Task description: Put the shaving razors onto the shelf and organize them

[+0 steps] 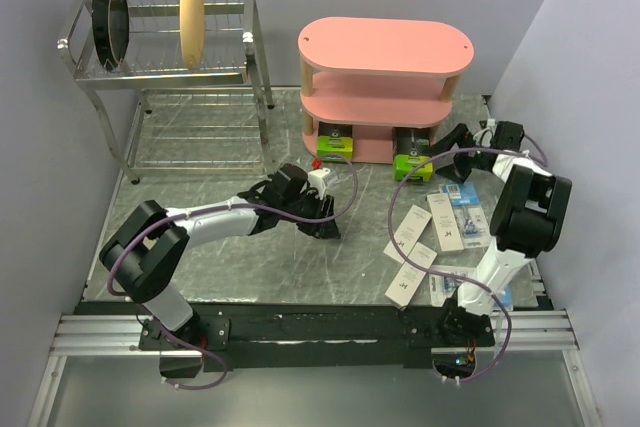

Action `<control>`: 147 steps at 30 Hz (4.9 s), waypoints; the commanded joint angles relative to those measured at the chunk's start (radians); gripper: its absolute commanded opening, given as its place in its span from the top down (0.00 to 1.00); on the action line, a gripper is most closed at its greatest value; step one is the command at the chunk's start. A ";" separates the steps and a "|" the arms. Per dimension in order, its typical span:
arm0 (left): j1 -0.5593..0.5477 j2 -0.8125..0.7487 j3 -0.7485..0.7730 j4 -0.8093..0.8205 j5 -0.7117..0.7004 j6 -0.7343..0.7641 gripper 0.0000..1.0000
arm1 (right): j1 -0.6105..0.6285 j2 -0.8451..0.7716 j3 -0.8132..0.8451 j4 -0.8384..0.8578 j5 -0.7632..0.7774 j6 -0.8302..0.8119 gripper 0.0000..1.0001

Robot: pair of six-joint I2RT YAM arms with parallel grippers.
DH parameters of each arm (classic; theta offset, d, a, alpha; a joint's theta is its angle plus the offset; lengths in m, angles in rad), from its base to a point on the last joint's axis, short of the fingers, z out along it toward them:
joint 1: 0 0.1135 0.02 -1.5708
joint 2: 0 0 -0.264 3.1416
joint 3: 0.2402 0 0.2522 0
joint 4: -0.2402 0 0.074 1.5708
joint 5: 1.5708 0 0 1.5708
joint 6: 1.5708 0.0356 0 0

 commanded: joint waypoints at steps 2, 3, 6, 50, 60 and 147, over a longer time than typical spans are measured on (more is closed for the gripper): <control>-0.004 -0.023 0.019 0.024 -0.008 0.011 0.54 | -0.010 -0.096 0.013 0.011 0.109 -0.050 0.05; -0.004 -0.023 0.018 0.025 -0.008 0.012 0.54 | -0.011 -0.106 0.007 -0.015 0.112 -0.065 0.06; -0.003 -0.034 0.015 0.025 -0.011 0.011 0.54 | -0.022 -0.174 -0.046 -0.059 0.118 -0.123 0.05; 0.091 -0.051 -0.041 -0.005 -0.130 -0.022 0.51 | 0.332 -0.324 -0.264 0.275 0.595 -0.489 1.00; 0.091 -0.037 -0.035 -0.012 -0.130 -0.020 0.51 | 0.332 -0.266 -0.230 0.370 0.648 -0.459 1.00; -0.207 0.133 0.419 -0.206 -0.379 0.207 0.17 | 0.406 -0.869 -0.270 -0.444 0.913 -0.458 0.15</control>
